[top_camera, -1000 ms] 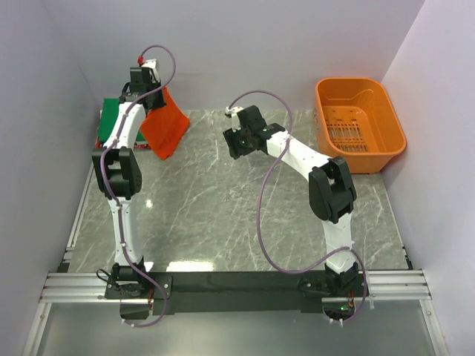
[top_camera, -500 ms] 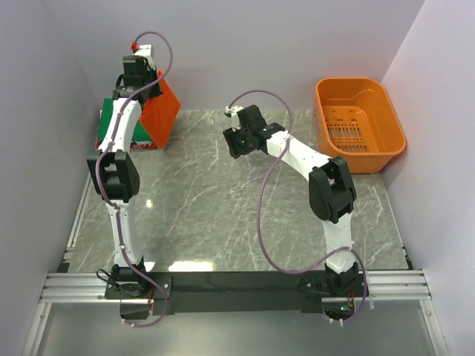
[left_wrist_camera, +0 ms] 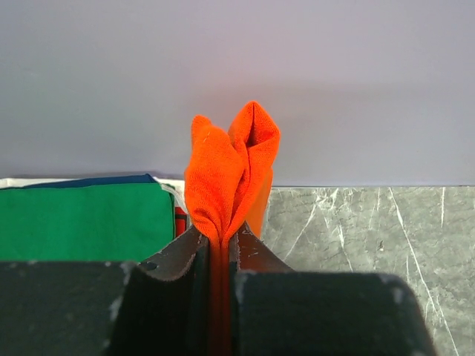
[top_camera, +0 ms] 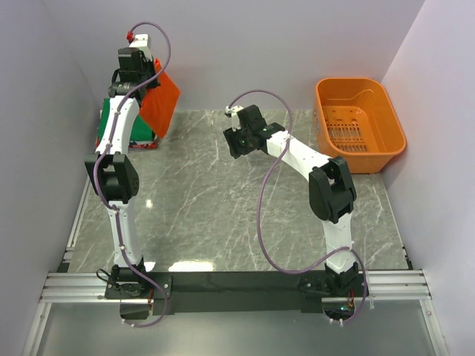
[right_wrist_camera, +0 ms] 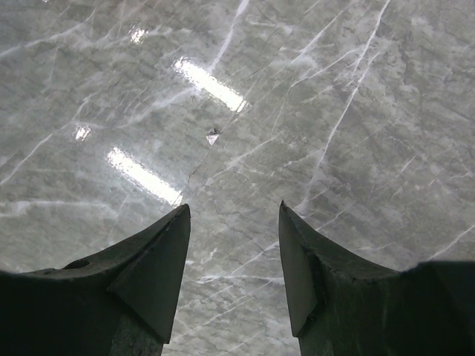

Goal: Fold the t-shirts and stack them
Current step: Neatly place the folded tshirt to the corner

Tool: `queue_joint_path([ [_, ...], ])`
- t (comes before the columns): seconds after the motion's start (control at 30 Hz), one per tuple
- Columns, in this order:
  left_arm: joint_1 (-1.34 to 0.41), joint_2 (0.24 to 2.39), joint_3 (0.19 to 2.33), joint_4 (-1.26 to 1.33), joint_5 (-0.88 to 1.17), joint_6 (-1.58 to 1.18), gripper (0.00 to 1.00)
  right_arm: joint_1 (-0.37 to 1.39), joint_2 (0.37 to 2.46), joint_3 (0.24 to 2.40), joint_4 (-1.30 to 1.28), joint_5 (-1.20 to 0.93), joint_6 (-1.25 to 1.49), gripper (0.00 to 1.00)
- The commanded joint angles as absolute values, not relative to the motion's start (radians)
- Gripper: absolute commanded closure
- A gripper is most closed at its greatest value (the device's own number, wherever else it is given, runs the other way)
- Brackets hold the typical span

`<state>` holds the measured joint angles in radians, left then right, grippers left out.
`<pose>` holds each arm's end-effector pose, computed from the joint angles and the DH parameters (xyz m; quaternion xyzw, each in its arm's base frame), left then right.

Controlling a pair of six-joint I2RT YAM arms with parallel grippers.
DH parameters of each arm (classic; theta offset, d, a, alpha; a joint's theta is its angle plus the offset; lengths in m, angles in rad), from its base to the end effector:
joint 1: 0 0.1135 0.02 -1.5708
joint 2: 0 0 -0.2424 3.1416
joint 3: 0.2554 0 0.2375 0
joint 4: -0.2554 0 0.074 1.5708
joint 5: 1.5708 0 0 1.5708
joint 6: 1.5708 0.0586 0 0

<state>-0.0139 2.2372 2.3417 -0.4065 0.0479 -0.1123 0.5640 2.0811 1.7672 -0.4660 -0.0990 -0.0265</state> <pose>0.5186 -0.0100 0.3483 -0.0254 0.8049 -0.0566 0.5901 0.3937 0.2559 0.2181 -0.2864 0.8763 0.1462 0.3588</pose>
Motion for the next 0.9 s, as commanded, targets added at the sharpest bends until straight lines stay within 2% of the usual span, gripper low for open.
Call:
queue_joint_path([
  [0.0,-0.014,2.149,2.367,-0.345,0.045,-0.087,0.99,0.568,2.056,1.807,-0.465,-0.092,-0.029,0.42],
  [0.6,0.090,2.194,2.355,-0.353,0.064,-0.011,0.99,0.568,2.082,1.828,-0.479,-0.103,-0.029,0.43],
  [0.87,0.169,2.272,2.358,-0.330,0.137,0.133,0.97,0.568,2.100,1.852,-0.489,-0.107,-0.038,0.43],
])
